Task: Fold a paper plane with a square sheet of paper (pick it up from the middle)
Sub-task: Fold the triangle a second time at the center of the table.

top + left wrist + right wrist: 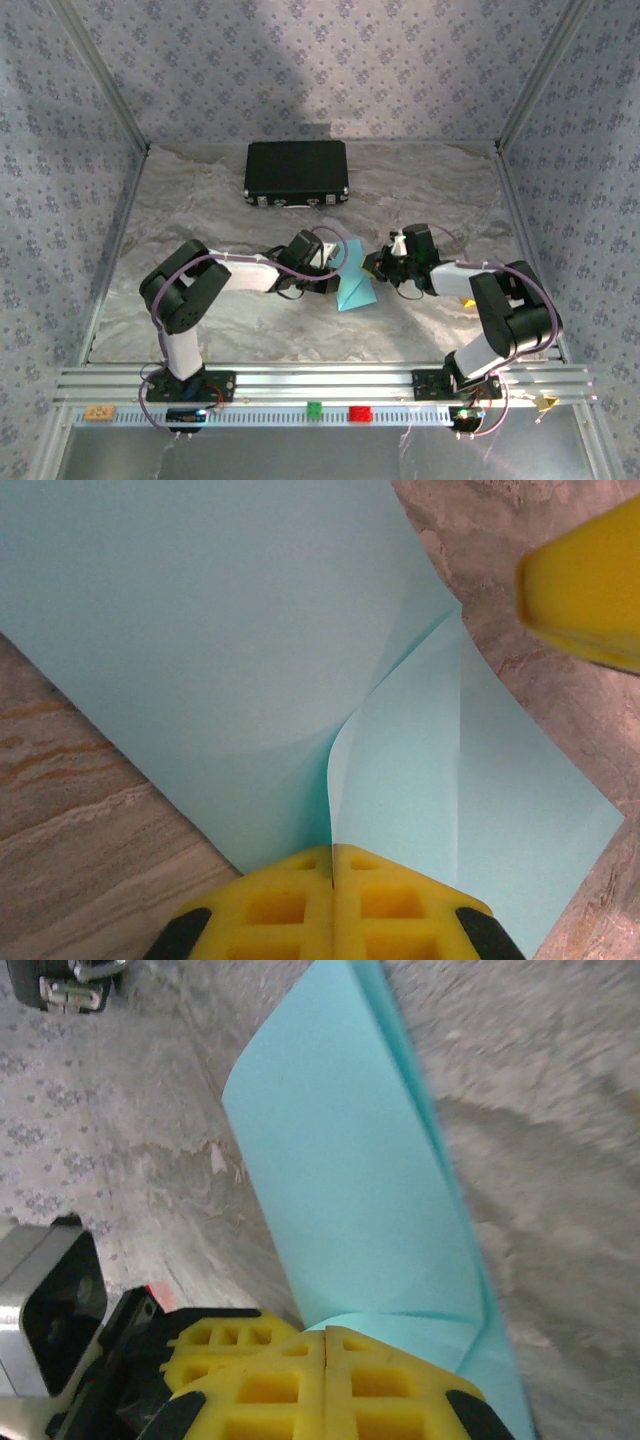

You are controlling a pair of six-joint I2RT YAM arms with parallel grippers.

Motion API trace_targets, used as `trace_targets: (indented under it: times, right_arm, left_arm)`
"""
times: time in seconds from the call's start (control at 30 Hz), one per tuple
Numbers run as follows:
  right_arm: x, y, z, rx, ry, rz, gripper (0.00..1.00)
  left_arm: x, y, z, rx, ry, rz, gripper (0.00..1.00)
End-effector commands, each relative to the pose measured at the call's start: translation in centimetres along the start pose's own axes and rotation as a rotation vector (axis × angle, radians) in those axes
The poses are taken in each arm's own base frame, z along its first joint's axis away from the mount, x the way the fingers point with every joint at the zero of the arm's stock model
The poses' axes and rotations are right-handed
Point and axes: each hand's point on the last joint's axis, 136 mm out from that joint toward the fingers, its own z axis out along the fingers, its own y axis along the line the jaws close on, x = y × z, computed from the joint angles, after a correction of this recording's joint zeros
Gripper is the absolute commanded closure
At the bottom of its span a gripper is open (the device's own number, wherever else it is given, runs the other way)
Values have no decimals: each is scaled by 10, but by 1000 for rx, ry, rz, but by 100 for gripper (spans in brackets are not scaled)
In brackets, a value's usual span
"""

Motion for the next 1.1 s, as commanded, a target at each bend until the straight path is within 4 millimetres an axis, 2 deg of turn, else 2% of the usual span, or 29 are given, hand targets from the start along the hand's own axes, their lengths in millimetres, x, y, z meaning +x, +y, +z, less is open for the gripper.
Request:
trace_targets:
  times: [0.0, 0.1, 0.23, 0.47, 0.6, 0.73, 0.93, 1.07]
  right_arm:
    - [16, 3, 8, 20, 53, -13, 97]
    - [29, 1, 16, 36, 89, -17, 98]
    - [38, -17, 20, 88, 106, -5, 98]
    - [46, -47, 23, 150, 115, 45, 99]
    - [48, -51, 22, 163, 108, 61, 99]
    - [46, -50, 20, 168, 93, 65, 99]
    - [44, -50, 19, 167, 71, 86, 99]
    - [43, -52, 19, 175, 61, 93, 100]
  left_arm:
    - [23, 20, 6, -59, 83, -26, 100]
    - [23, 20, 6, -59, 84, -27, 100]
    - [23, 20, 6, -57, 85, -27, 100]
    - [22, 20, 6, -56, 83, -26, 99]
    - [18, 18, 3, -54, 68, -34, 96]
    - [1, 9, -9, -37, 13, -54, 87]
    - [-20, -4, -39, -39, -68, -72, 74]
    - [-21, -15, -50, 3, -91, -98, 74]
